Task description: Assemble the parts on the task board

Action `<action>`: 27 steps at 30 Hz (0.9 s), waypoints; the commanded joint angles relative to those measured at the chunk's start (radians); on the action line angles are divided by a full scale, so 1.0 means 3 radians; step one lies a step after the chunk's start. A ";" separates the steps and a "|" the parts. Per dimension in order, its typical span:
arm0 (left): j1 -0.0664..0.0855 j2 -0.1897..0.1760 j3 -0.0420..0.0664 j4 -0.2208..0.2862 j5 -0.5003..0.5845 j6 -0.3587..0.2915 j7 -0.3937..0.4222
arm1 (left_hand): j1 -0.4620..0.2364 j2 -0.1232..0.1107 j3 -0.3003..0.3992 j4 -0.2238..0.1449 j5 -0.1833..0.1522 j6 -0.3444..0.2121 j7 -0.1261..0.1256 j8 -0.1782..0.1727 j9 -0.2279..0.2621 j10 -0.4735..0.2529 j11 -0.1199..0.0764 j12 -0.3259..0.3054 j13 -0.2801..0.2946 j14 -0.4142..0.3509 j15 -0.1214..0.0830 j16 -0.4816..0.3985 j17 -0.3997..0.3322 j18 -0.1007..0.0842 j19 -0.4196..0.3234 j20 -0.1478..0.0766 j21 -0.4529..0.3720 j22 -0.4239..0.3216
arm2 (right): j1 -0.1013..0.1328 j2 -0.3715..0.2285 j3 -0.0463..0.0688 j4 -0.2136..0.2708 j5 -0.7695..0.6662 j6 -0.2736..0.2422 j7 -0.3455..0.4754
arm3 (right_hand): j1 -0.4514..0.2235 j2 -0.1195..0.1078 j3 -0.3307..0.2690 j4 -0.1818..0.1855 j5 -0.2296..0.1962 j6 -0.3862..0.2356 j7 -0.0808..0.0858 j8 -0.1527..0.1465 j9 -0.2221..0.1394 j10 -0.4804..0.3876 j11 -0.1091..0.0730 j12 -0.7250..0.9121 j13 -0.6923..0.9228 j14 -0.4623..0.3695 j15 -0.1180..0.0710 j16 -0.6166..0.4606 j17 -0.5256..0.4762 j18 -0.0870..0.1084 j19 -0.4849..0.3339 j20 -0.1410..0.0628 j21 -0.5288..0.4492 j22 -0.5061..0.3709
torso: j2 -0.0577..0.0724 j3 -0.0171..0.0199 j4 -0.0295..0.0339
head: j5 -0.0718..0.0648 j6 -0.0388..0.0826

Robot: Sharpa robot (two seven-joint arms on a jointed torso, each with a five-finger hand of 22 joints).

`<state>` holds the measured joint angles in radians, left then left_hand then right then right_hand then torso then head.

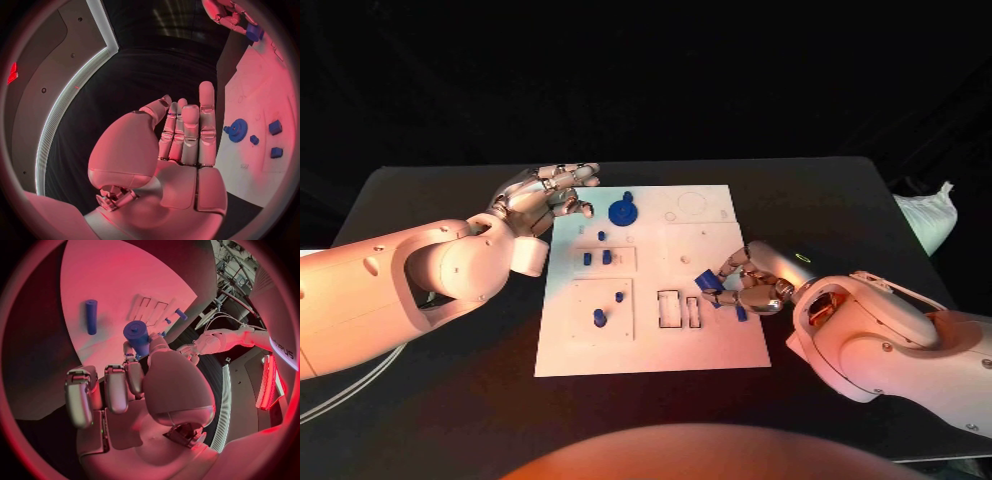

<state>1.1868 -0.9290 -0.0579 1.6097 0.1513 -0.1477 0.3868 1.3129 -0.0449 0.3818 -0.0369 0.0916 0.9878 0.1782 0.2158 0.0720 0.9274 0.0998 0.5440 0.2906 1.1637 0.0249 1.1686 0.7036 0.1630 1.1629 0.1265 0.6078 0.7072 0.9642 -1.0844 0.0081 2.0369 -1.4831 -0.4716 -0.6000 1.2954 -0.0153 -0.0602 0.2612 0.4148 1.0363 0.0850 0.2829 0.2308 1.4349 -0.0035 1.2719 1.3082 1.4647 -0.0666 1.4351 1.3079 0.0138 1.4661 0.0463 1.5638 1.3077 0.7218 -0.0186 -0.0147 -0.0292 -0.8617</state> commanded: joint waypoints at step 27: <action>0.0000 0.0012 0.0002 0.0027 -0.0012 0.0063 0.0018 | -0.0034 -0.0005 -0.0013 -0.0005 0.0012 -0.0025 -0.0006 0.0016 -0.0004 0.0020 0.0010 -0.0023 -0.0004 -0.0028 0.0003 -0.0014 -0.0004 0.0065 -0.0020 -0.0001 0.0015 -0.0003 | 0.0016 0.0524 -0.0011 -0.0176 0.0478 0.0387 -0.0351 | -0.0303 0.0158 -0.0188 0.0097 0.0127 0.0117 -0.0071 0.0104 0.0258 0.0044 -0.0030 -0.0056 0.0096 0.0230 -0.0036 0.0052 0.0130 -0.0042 0.0340 -0.0040 0.0015 0.0864 | 0.0005 -0.0001 -0.0004 | 0.0053 -0.0006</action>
<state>1.1868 -0.9262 -0.0580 1.6147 0.1512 -0.1472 0.3865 1.3129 -0.0449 0.3818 -0.0369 0.0916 0.9878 0.1782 0.2158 0.0720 0.9274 0.0998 0.5441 0.2908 1.1637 0.0249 1.1686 0.7037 0.1629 1.1628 0.1265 0.6078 0.7073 0.9692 -0.9320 0.0049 1.9863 -1.3217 -0.3737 -0.6794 1.2122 0.0348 -0.1113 0.2904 0.4478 1.0426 0.0870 0.3159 0.3053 1.4405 -0.0089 1.2537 1.3138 1.4684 -0.0700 1.4447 1.3075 0.0139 1.4662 0.0391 1.5637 1.3074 0.7227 -0.0198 -0.0152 -0.0145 -0.8640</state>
